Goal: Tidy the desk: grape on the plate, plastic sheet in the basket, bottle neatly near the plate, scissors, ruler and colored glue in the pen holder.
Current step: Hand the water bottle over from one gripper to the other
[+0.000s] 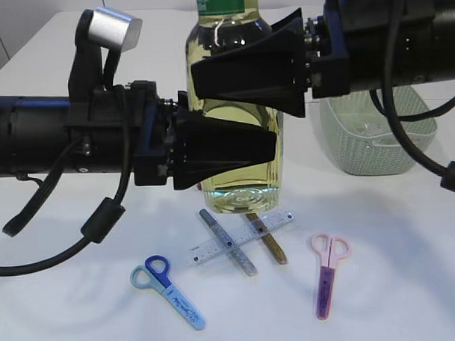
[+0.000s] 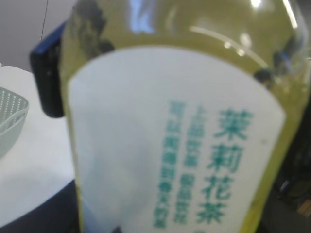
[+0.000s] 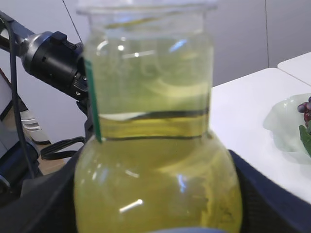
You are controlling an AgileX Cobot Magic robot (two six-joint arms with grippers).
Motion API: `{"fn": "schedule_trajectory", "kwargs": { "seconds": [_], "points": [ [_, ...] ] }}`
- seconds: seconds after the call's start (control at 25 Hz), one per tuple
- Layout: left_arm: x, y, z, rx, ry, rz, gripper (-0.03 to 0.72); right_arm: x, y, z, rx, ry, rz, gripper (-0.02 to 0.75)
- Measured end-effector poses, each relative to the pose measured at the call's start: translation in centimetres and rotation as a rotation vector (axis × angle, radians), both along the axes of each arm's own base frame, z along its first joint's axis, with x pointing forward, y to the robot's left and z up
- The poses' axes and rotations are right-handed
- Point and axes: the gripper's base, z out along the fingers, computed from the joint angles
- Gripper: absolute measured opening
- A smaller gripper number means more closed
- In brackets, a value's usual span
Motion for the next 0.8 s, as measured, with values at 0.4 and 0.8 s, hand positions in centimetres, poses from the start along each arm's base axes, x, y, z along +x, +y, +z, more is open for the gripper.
{"fn": "schedule_trajectory", "kwargs": {
  "seconds": [0.4,0.8],
  "points": [
    [1.5,2.3,-0.2,0.023,-0.038,0.054,0.431,0.5,0.0,0.0,-0.004,0.016,-0.058,0.603],
    [2.8,3.8,-0.2,0.032,-0.029,0.147,0.431,0.8,-0.2,-0.2,-0.025,0.027,-0.097,0.596]
  ]
}}
